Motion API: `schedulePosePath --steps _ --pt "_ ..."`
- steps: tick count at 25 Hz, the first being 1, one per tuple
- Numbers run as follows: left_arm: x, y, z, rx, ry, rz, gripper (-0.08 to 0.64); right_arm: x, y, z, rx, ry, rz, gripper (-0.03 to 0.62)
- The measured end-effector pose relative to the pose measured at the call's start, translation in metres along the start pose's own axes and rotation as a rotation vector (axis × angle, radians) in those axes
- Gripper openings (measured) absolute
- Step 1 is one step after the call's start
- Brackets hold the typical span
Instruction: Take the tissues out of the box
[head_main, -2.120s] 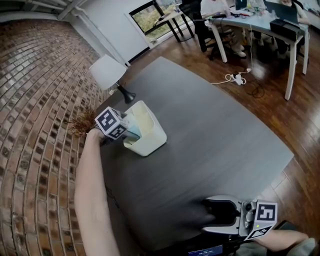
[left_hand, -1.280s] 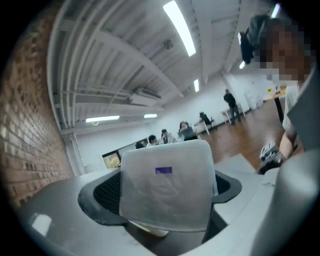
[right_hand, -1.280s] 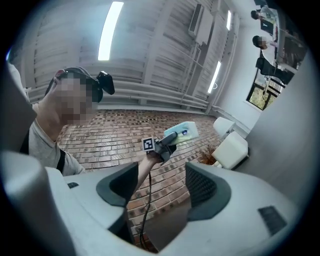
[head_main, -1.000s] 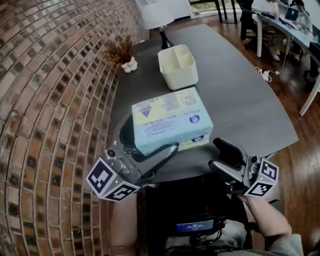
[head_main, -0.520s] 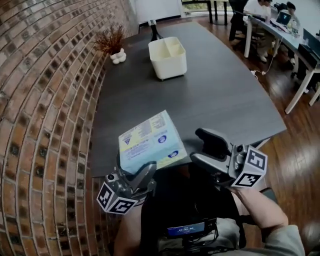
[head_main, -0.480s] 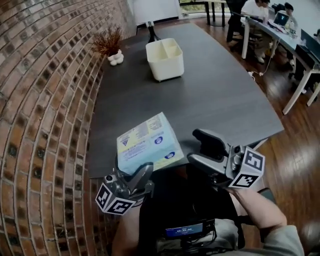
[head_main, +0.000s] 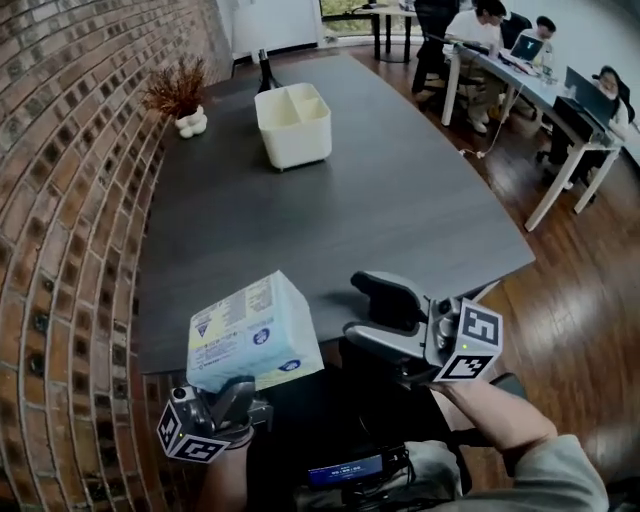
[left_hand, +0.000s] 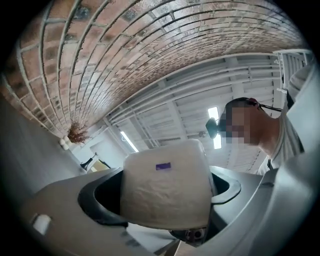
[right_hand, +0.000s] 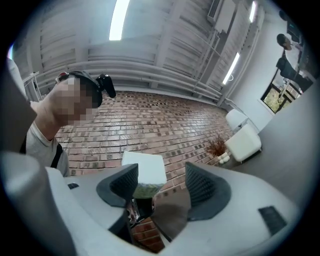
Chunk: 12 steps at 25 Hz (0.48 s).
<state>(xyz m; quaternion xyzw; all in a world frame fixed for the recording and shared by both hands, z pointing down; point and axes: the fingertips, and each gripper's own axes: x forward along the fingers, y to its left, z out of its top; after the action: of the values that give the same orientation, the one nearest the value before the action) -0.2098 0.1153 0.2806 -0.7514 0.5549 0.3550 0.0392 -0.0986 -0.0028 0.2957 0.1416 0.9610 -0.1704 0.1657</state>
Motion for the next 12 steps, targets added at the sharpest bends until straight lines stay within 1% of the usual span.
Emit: schedulePosePath --steps 6,12 --pt "0.0053 -0.0066 0.0009 -0.071 -0.026 -0.018 0.491 0.0011 0.0060 0.0041 -0.011 0.025 0.012 0.302" --pt "0.0078 -0.0069 -0.0011 -0.093 -0.026 -0.033 0.491 0.0065 0.0074 0.0060 -0.021 0.041 0.022 0.302"
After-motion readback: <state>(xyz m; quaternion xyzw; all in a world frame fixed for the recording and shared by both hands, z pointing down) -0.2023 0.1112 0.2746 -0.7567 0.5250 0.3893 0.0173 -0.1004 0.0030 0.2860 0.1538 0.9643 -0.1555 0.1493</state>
